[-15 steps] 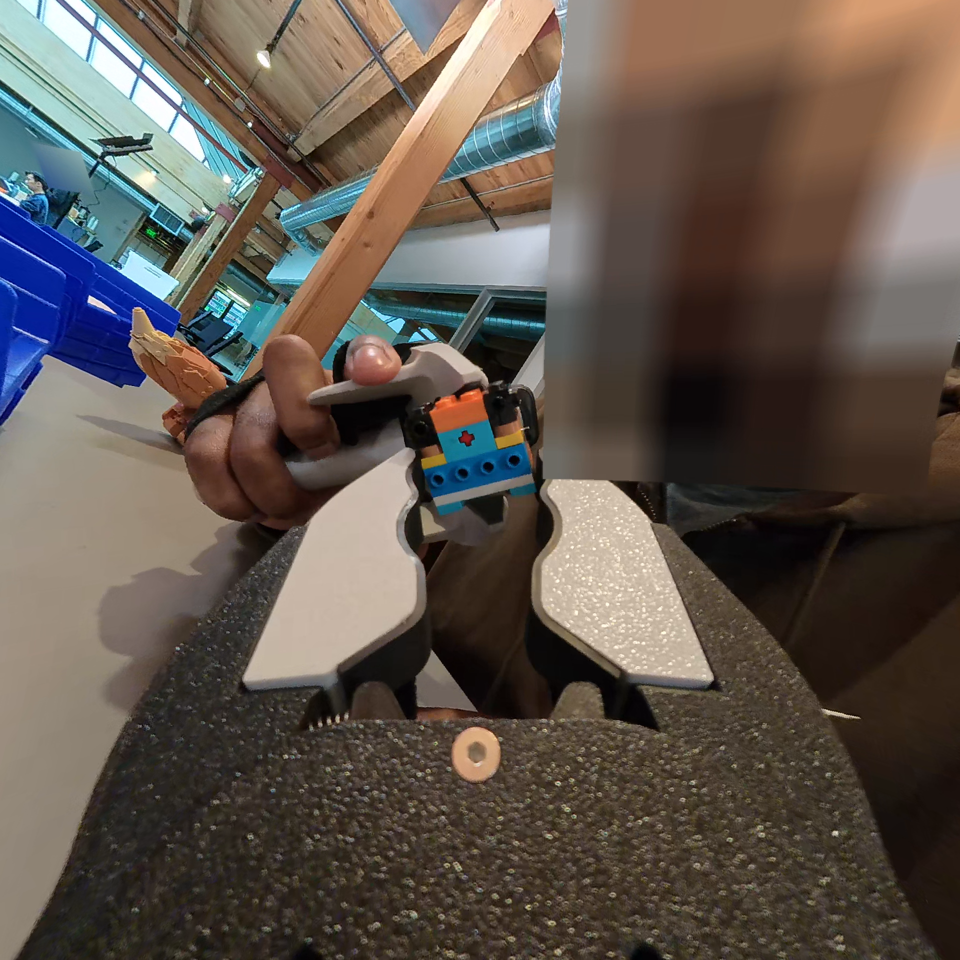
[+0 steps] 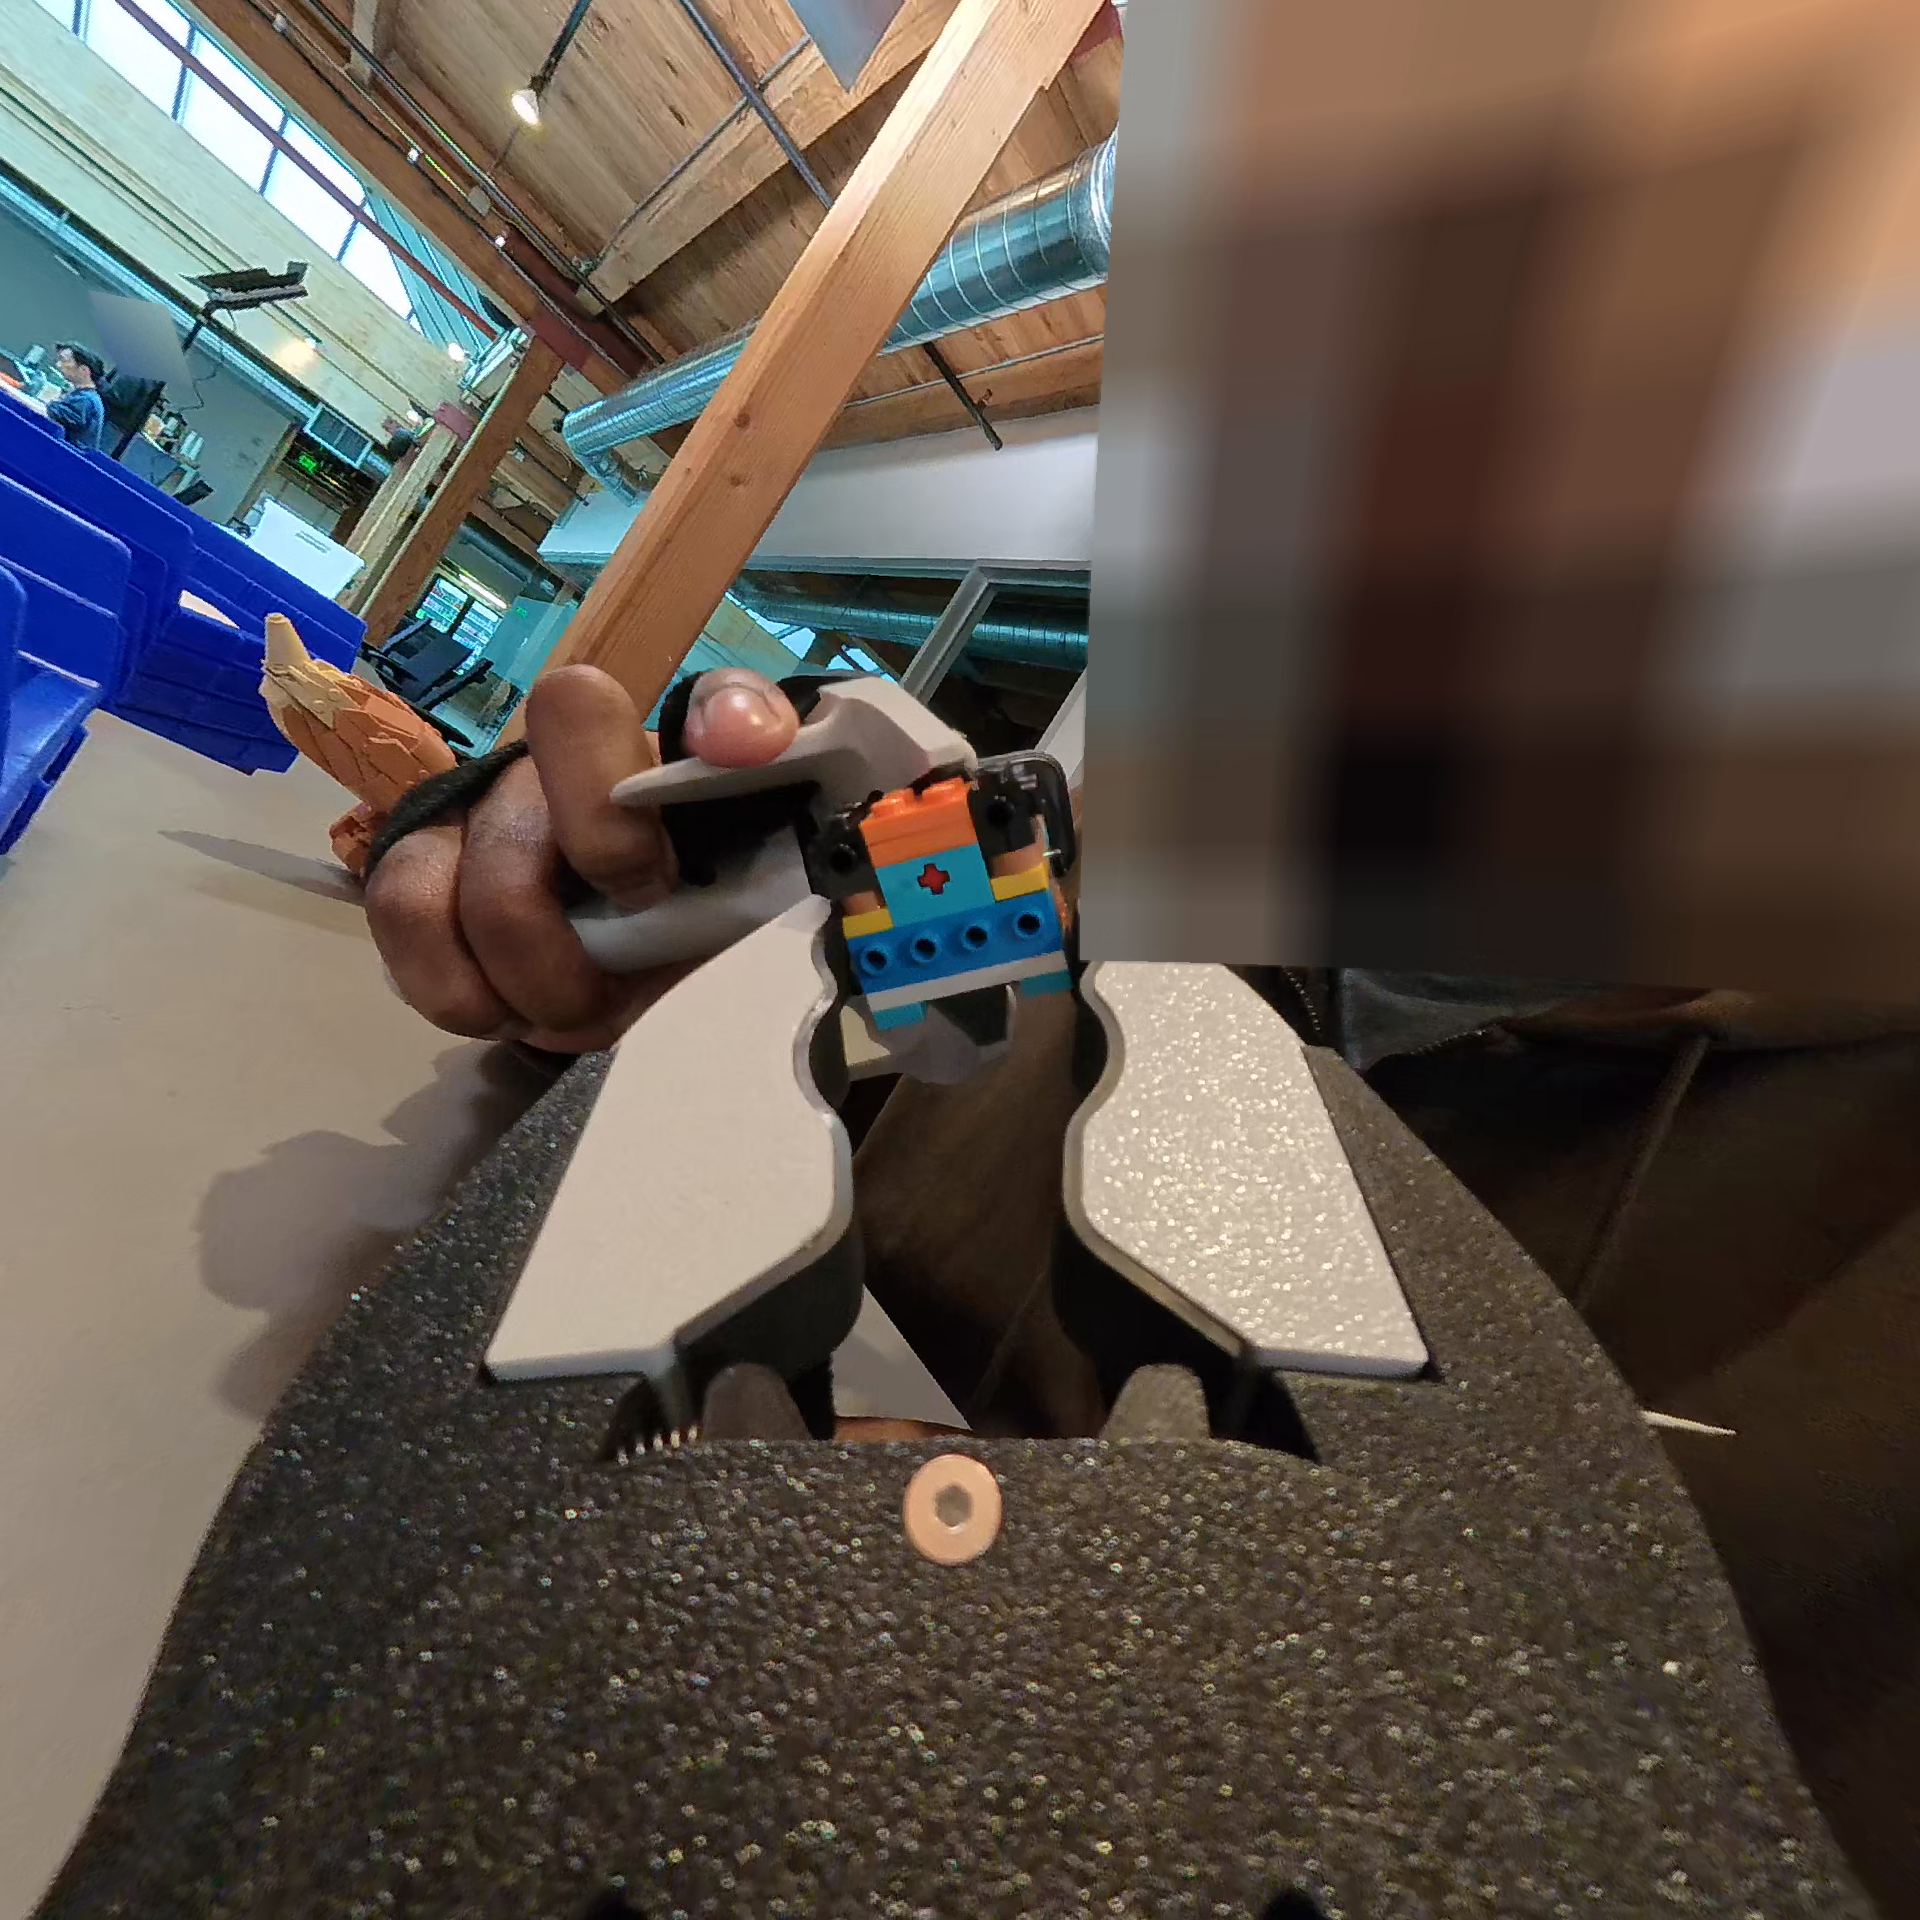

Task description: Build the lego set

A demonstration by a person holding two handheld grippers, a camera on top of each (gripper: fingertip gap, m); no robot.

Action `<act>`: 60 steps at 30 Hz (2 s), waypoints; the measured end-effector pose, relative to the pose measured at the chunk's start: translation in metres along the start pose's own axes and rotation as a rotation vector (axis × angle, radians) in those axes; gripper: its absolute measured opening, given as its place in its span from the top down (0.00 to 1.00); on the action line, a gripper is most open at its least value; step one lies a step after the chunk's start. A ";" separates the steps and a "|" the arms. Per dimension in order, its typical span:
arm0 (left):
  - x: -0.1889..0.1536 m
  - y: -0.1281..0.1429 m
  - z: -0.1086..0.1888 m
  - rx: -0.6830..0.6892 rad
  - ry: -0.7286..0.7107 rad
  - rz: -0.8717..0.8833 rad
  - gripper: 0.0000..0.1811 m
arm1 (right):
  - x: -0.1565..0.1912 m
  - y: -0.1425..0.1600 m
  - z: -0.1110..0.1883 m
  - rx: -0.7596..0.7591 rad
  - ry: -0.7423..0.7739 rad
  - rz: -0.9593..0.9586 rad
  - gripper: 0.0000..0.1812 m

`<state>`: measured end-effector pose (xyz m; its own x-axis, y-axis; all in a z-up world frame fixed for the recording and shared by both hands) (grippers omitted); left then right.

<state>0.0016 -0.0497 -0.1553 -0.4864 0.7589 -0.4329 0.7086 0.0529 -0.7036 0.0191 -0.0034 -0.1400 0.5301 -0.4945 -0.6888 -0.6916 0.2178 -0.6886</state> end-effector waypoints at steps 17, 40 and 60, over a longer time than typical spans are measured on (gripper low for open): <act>0.015 -0.015 0.014 0.183 -0.490 -0.416 0.78 | -0.006 0.025 0.004 0.096 0.008 -0.105 0.65; 0.029 -0.023 0.050 0.722 -1.216 -1.004 0.77 | -0.014 0.047 0.001 0.170 0.052 -0.240 0.71; 0.041 -0.004 0.048 0.979 -1.230 -1.044 0.78 | 0.006 0.057 -0.002 0.277 -0.049 -0.112 0.74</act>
<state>-0.0453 -0.0502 -0.1971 -0.8311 -0.1776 0.5271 -0.3596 -0.5513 -0.7528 -0.0182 0.0041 -0.1833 0.6231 -0.4892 -0.6103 -0.4707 0.3887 -0.7920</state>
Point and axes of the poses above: each gripper's, where its closed fingertips meet, z back along the fingers, y out of its underside, x = y × z across the jaws, the point moved 4 cm from there along z, back along the fingers, and after that the axes turned 11 degrees about y, right-handed, at the moved point
